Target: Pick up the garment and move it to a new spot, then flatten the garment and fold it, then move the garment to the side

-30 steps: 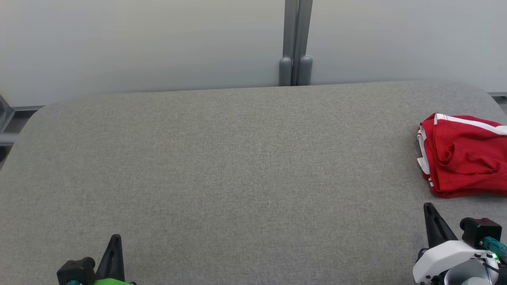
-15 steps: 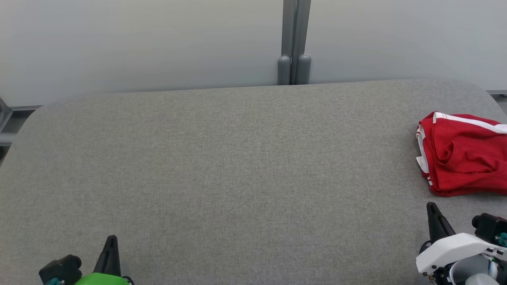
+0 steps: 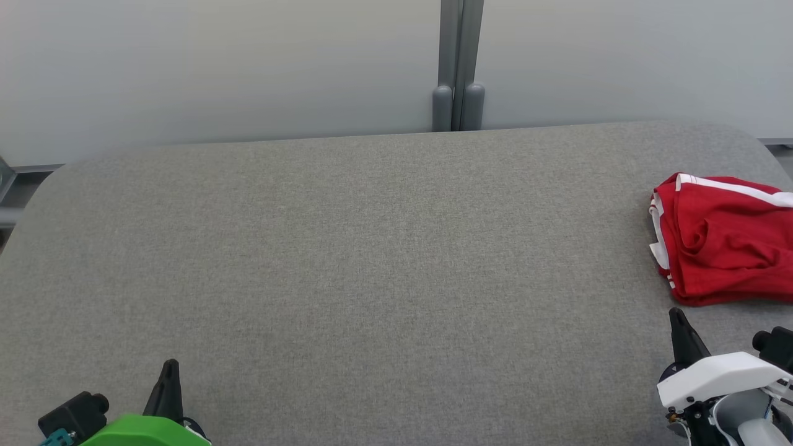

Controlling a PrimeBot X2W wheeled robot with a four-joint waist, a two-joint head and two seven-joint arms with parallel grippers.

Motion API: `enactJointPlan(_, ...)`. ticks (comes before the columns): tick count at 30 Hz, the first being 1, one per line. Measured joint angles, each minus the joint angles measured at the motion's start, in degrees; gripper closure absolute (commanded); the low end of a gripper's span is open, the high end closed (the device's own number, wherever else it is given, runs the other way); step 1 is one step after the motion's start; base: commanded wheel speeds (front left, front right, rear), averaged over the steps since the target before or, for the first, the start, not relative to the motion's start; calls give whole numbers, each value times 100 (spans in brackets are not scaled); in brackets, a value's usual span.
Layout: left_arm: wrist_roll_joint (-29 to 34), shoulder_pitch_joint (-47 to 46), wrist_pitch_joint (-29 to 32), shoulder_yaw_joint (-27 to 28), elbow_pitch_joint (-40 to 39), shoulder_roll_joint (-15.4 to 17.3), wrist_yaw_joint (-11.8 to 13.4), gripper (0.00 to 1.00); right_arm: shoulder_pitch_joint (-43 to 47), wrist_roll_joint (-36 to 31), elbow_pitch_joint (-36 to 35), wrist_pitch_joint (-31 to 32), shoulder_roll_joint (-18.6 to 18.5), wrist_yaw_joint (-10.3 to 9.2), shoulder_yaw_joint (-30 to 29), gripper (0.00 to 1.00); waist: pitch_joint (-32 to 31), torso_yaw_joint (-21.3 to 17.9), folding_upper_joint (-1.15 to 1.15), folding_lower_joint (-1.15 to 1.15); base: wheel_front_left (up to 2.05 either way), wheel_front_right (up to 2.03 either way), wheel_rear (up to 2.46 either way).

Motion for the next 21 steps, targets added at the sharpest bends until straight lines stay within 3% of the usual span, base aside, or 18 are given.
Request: enactJointPlan(21,-1474,-210,428,298,63,-121,-276,100,-228,1490,1,431,264,297,-447,100,33,-37,0,0,0,0,0)
